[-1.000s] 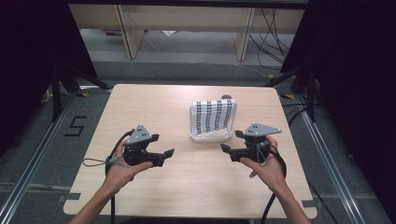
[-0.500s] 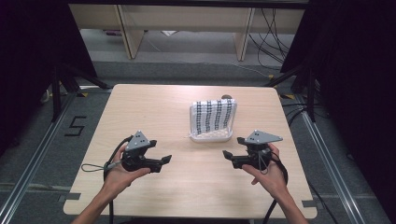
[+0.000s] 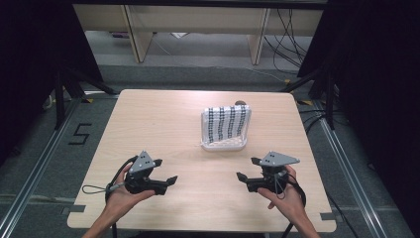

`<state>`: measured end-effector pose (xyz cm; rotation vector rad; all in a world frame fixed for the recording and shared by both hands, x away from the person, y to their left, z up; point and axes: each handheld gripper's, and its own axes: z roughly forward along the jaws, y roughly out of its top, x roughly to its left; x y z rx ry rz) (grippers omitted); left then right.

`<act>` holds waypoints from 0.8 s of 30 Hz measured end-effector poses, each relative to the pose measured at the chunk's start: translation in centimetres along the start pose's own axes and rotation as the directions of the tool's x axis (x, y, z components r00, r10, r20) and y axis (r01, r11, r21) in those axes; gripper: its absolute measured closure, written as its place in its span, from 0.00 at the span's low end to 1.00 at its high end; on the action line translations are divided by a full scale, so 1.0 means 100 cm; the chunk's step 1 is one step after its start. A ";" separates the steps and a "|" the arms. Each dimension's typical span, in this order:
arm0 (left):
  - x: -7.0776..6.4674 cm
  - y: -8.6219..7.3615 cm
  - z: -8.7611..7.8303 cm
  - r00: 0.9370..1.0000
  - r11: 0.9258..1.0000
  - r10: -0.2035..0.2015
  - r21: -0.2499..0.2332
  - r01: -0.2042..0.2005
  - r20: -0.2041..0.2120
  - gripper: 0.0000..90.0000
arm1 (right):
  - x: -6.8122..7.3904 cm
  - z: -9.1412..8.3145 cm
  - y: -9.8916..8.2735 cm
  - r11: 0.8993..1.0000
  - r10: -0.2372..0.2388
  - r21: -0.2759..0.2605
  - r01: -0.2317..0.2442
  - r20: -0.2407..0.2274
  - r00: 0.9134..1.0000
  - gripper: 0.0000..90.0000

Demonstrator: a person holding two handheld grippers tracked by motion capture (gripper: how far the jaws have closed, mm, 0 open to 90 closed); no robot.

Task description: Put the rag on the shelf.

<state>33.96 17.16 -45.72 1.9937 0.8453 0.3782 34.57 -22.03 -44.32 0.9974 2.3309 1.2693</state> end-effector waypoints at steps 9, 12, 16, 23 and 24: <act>0.003 -0.022 -0.004 1.000 1.000 0.016 0.026 -0.016 -0.005 0.21 | 0.001 0.000 -0.017 0.999 -0.007 0.032 0.007 0.013 1.000 0.26; 0.002 -0.027 -0.005 1.000 1.000 -0.002 0.030 0.002 -0.009 0.21 | 0.001 0.000 -0.021 0.999 -0.010 0.035 0.009 0.017 1.000 0.26; 0.002 -0.032 -0.007 1.000 0.999 0.004 0.033 -0.003 -0.016 0.21 | 0.003 -0.001 -0.026 0.999 -0.002 0.050 0.002 0.004 1.000 0.25; -0.002 -0.044 -0.010 1.000 0.999 -0.005 0.040 0.006 -0.008 0.21 | 0.008 -0.002 -0.042 0.997 0.003 0.081 -0.002 -0.016 1.000 0.23; -0.002 -0.045 -0.012 1.000 0.998 0.013 0.056 -0.012 -0.003 0.21 | 0.009 -0.003 -0.044 0.996 0.021 0.086 -0.020 -0.008 1.000 0.23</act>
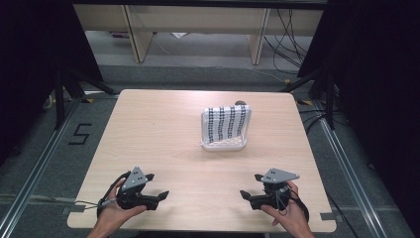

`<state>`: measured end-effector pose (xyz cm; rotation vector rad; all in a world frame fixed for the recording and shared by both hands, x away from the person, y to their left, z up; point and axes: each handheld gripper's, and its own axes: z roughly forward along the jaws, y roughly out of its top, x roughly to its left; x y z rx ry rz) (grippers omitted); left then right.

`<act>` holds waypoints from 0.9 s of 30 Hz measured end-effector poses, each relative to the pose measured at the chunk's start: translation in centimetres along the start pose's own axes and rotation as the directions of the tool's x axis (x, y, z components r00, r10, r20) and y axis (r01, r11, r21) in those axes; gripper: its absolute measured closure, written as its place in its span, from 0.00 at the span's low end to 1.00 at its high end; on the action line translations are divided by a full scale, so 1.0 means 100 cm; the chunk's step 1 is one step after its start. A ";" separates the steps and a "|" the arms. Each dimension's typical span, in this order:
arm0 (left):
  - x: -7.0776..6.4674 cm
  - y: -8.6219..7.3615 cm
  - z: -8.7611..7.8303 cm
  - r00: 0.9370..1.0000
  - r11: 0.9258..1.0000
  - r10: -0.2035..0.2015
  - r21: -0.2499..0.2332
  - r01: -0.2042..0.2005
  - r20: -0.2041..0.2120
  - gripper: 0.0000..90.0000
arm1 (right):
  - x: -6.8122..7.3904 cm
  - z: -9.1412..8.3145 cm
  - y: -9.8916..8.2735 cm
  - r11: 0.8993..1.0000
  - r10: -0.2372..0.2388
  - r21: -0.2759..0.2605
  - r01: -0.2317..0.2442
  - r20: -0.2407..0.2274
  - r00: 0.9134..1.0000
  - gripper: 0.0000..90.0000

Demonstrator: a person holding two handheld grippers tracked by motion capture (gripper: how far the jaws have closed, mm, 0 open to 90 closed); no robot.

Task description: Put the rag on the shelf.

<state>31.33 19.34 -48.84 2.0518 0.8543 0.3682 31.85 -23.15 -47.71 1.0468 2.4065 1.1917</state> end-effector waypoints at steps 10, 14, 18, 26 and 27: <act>-0.007 -0.012 -0.002 1.000 0.999 0.026 0.035 -0.026 -0.001 0.21 | 0.002 0.004 -0.008 0.999 -0.032 0.028 0.032 0.008 0.999 0.23; -0.005 -0.013 -0.001 1.000 0.999 0.024 0.036 -0.024 -0.003 0.21 | 0.001 0.006 -0.009 0.999 -0.038 0.038 0.038 0.000 0.999 0.23; -0.004 -0.013 -0.002 1.000 0.999 0.019 0.039 -0.019 -0.005 0.21 | 0.001 0.005 -0.009 0.999 -0.026 0.045 0.025 0.014 1.000 0.23; -0.003 -0.014 -0.001 1.000 0.999 0.019 0.039 -0.019 -0.005 0.21 | 0.000 0.007 -0.009 0.998 -0.049 0.039 0.048 0.012 0.999 0.23; -0.003 -0.014 0.000 1.000 0.999 0.014 0.034 -0.014 -0.006 0.21 | 0.000 0.006 -0.009 0.998 -0.043 0.042 0.043 0.013 0.999 0.23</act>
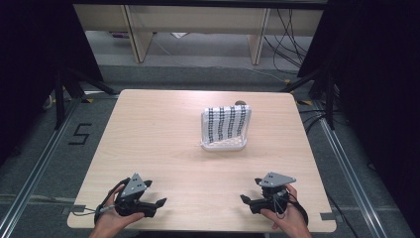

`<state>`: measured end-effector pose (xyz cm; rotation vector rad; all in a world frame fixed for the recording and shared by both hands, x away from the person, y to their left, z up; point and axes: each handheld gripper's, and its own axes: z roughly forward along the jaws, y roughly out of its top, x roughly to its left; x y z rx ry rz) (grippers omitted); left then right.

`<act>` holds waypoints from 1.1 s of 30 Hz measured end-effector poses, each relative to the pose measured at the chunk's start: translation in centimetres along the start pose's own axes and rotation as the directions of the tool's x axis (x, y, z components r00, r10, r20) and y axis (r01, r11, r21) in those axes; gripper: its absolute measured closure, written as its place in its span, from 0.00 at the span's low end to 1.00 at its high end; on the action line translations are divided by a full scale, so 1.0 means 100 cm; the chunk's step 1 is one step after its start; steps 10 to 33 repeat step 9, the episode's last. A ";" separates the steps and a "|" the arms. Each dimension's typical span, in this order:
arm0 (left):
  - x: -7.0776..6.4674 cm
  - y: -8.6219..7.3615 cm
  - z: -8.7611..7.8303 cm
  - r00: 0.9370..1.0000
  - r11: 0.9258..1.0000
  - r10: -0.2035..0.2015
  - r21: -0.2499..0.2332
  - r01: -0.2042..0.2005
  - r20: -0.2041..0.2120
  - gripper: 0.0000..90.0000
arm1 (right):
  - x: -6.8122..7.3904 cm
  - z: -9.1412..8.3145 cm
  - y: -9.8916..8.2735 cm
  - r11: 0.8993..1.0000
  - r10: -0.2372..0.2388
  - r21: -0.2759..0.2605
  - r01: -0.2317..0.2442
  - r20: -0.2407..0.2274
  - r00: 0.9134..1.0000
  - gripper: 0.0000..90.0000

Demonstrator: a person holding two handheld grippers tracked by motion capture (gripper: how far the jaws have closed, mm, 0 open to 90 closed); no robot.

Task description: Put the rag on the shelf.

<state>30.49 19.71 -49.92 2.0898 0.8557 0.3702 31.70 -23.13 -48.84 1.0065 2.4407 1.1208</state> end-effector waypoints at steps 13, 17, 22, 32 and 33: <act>0.000 -0.001 0.001 1.000 1.000 0.012 0.014 -0.012 0.002 0.21 | 0.000 0.000 0.000 1.000 0.017 0.006 -0.017 -0.003 1.000 0.23; 0.000 -0.001 0.001 1.000 1.000 0.012 0.014 -0.012 0.002 0.21 | 0.000 0.000 0.000 1.000 0.017 0.006 -0.017 -0.003 1.000 0.23; 0.000 -0.001 0.001 1.000 1.000 0.012 0.014 -0.012 0.002 0.21 | 0.000 0.000 0.000 1.000 0.017 0.006 -0.017 -0.003 1.000 0.23; 0.000 -0.001 0.001 1.000 1.000 0.012 0.014 -0.012 0.002 0.21 | 0.000 0.000 0.000 1.000 0.017 0.006 -0.017 -0.003 1.000 0.23; 0.000 -0.001 0.001 1.000 1.000 0.012 0.014 -0.012 0.002 0.21 | 0.000 0.000 0.000 1.000 0.017 0.006 -0.017 -0.003 1.000 0.23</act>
